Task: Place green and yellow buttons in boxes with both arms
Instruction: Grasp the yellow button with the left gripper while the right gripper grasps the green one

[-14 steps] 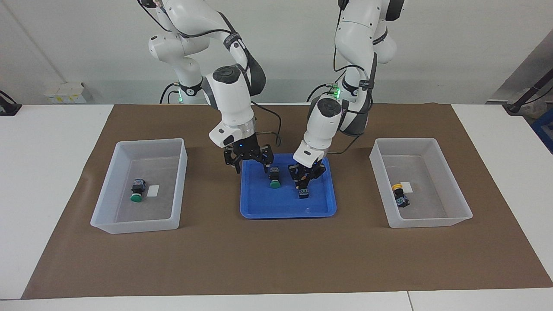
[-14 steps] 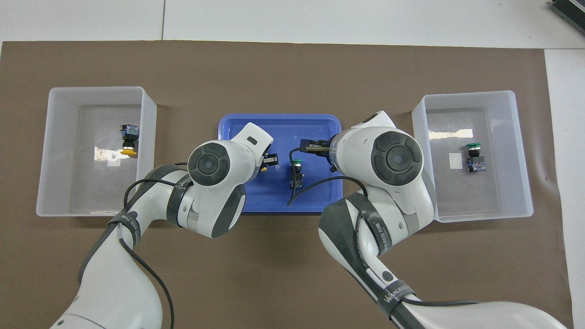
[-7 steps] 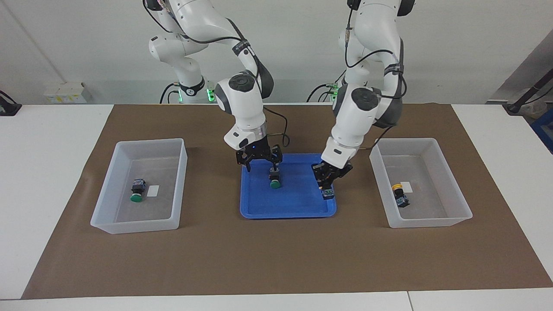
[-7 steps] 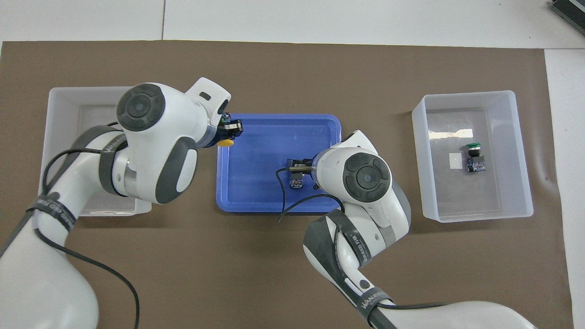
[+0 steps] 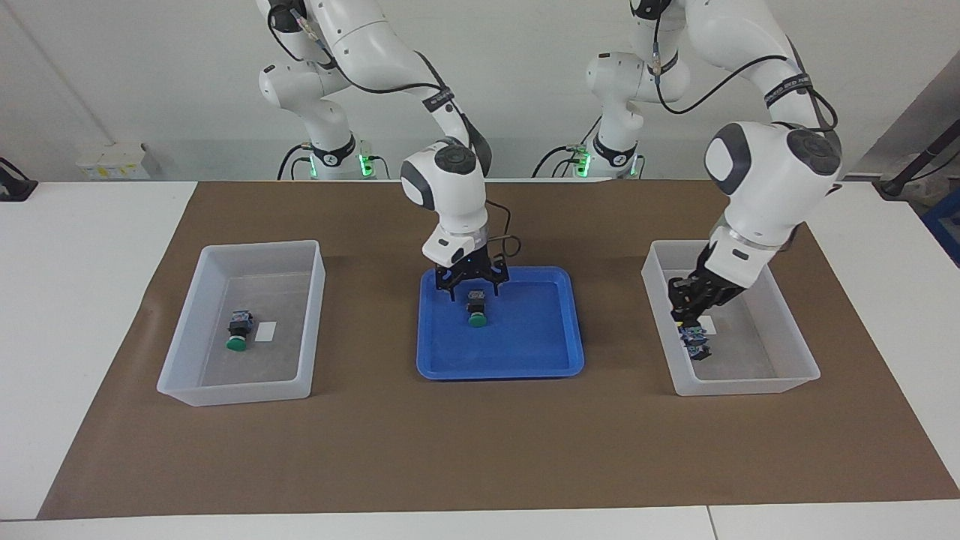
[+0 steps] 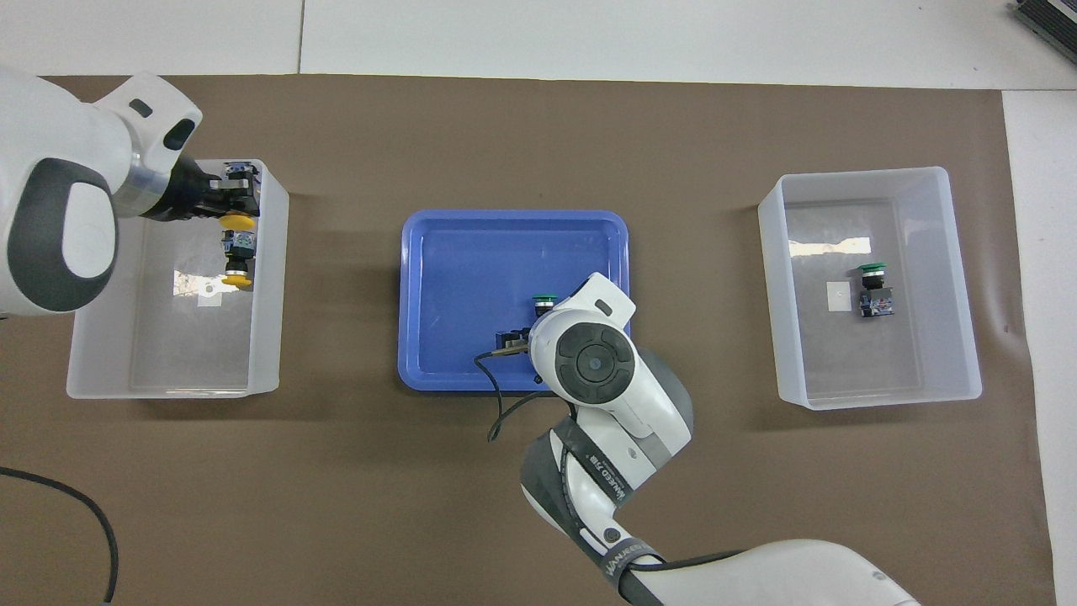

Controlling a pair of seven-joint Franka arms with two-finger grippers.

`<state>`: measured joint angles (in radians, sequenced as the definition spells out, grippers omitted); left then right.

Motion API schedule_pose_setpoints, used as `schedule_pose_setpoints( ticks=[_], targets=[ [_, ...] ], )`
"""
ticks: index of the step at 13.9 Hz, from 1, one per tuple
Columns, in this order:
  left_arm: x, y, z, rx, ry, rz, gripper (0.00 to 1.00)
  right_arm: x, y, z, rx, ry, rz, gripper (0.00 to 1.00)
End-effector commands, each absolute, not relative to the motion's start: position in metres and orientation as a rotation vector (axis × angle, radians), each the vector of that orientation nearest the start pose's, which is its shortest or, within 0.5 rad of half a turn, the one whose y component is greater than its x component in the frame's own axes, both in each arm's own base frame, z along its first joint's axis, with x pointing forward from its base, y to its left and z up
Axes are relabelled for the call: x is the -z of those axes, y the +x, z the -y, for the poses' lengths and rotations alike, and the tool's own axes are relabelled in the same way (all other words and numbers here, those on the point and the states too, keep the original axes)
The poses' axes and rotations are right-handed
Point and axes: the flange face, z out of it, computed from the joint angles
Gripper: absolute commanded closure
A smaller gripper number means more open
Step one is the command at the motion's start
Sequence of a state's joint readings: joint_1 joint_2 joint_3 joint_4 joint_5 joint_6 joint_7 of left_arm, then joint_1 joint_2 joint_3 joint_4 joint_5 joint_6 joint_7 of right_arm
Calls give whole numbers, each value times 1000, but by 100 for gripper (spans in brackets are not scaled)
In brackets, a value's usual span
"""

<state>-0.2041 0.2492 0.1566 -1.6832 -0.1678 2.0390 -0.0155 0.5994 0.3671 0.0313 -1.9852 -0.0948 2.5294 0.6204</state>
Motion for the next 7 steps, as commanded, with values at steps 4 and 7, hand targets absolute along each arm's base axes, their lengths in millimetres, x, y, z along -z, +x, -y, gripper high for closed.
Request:
schedule_pose_setpoints(
  ticks=[4, 7],
  targets=[
    [-432, 621, -35, 194, -3138, -116, 100, -301, 512, -367, 288, -3096, 125, 100],
    [-391, 605, -61, 245, -3126, -51, 100, -332, 518, -352, 314, -3096, 79, 100]
  ],
)
